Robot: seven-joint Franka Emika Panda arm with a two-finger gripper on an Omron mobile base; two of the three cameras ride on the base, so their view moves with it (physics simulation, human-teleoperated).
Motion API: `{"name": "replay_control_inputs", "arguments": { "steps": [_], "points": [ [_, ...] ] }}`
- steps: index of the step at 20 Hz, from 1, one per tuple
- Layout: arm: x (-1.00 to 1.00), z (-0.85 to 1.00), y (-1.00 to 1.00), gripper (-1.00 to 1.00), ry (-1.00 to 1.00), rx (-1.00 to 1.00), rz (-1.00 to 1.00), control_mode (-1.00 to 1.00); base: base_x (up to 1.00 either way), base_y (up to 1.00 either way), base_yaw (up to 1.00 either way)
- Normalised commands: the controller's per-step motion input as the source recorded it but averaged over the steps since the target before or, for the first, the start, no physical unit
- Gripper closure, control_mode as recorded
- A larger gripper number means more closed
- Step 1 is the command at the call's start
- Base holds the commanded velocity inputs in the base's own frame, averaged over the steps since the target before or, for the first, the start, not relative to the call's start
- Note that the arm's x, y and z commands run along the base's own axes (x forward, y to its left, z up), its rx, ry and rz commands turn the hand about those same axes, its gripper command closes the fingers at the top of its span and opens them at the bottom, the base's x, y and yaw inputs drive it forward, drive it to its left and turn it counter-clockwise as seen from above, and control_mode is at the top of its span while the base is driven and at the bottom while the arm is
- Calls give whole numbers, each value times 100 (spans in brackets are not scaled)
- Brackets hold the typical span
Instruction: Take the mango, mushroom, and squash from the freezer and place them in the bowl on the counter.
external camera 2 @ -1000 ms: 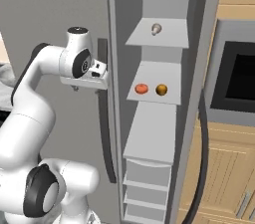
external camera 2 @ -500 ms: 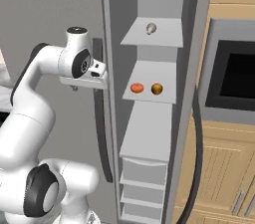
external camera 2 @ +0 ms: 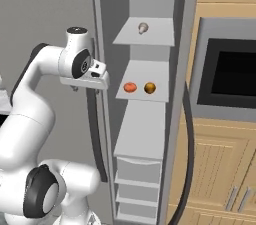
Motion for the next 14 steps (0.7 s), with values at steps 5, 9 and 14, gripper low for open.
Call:
{"name": "replay_control_inputs", "arguments": {
  "steps": [5,9,14],
  "points": [
    [0,0,0,-100,0,0,0,100,9,-15,0],
    [0,0,0,-100,0,0,0,100,13,-17,0],
    [0,0,0,-100,0,0,0,100,12,-32,2]
  ]
}}
